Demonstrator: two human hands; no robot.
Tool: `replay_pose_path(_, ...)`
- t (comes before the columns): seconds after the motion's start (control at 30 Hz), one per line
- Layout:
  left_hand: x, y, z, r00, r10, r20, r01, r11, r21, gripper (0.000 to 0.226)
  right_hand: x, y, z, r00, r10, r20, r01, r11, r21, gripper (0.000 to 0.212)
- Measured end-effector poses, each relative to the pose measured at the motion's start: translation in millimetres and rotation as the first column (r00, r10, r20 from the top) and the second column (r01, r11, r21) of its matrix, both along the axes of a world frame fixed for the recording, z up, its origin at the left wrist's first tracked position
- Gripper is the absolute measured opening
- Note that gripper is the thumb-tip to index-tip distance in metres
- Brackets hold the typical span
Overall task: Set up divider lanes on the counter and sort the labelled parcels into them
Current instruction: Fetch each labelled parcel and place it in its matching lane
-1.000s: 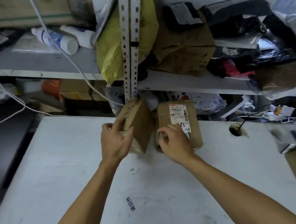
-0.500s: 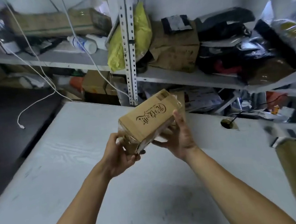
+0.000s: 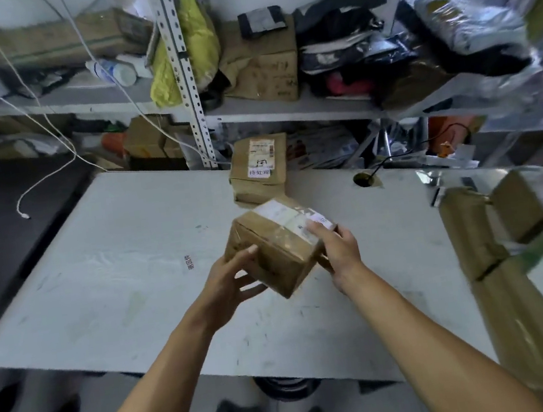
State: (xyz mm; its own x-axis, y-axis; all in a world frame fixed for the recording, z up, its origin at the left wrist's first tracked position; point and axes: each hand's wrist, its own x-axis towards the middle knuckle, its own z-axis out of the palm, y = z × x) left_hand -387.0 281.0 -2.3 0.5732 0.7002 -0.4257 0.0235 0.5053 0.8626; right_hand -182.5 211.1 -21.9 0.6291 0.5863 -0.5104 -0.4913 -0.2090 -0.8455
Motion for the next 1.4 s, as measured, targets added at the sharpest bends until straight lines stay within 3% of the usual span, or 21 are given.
replay_pose_path(0.1, -1.4, -13.8, -2.9, 0.992, 0.077, 0.101, -0.065, 0.991, -0.117, 0.061, -2.2, -21.7, 3.3, 0.998, 0.020, 0.058, -0.023, 0.998, 0.054, 0.100)
replay_pose_path(0.17, -4.1, -17.1, -4.3, 0.988, 0.052, 0.142, -0.029, 0.987, -0.158, 0.072, -5.7, -35.4, 4.0, 0.993, 0.038, 0.109, -0.047, 0.996, 0.076, 0.092)
replay_pose_path(0.3, -19.7, -17.7, -11.5, 0.992, -0.016, 0.122, 0.044, 0.971, -0.234, 0.087, -16.3, -60.7, 9.5, 0.994, 0.090, 0.068, -0.104, 0.967, 0.233, 0.073)
replay_pose_path(0.47, -47.1, -26.1, -24.6, 0.934, -0.355, 0.039, 0.356, 0.919, -0.169, 0.113, -19.5, -91.6, 25.7, 0.922, 0.284, 0.264, -0.352, 0.898, 0.265, 0.080)
replay_pose_path(0.6, -49.1, -48.3, -27.3, 0.870, -0.492, -0.037, 0.489, 0.870, -0.066, 0.109, -28.7, -111.0, 22.0, 0.861, 0.398, 0.316, -0.462, 0.872, 0.161, 0.085)
replay_pose_path(0.87, -57.3, -63.4, -39.9, 0.877, -0.478, 0.043, 0.480, 0.874, -0.071, 0.106, -53.5, -149.7, 16.6, 0.921, 0.300, 0.249, -0.334, 0.936, 0.108, 0.107)
replay_pose_path(1.03, -60.8, -69.1, -44.4, 0.886, -0.452, 0.104, 0.462, 0.881, -0.104, 0.111, -61.0, -177.8, 13.8, 0.931, 0.331, 0.151, -0.343, 0.937, 0.061, 0.100)
replay_pose_path(1.23, -59.7, -79.4, -54.2, 0.841, -0.513, 0.175, 0.536, 0.833, -0.133, 0.114, -66.7, -198.0, 13.0, 0.962, 0.262, 0.070, -0.258, 0.964, -0.060, 0.130)
replay_pose_path(1.4, -37.6, -95.2, -49.9, 0.863, -0.436, 0.256, 0.490, 0.846, -0.209, 0.117, -66.3, -216.6, 15.7, 0.996, 0.078, -0.042, -0.074, 0.994, 0.085, 0.108)
